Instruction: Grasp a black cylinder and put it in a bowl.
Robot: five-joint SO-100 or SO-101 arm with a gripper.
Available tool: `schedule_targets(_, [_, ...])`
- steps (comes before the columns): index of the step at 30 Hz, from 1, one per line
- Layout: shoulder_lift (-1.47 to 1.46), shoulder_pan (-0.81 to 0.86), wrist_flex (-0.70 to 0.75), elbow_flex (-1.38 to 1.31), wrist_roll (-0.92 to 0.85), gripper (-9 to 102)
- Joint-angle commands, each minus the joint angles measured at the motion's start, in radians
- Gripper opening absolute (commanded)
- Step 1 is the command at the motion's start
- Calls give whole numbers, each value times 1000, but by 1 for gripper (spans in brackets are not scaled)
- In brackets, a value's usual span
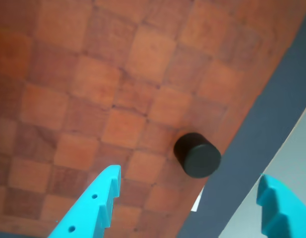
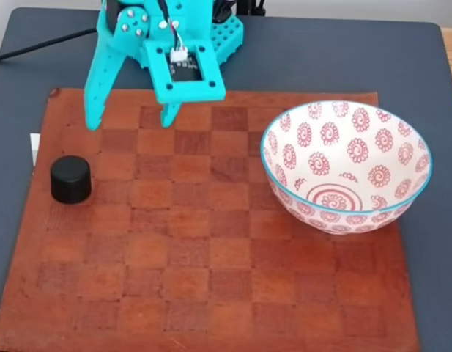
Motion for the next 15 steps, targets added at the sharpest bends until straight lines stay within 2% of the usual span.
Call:
schedule_targets(1, [-17, 55, 2, -35, -31, 36])
schedule_targets(8, [-55, 146, 0, -44, -91, 36])
schedule_targets(15, [-149, 164, -15, -46, -130, 36])
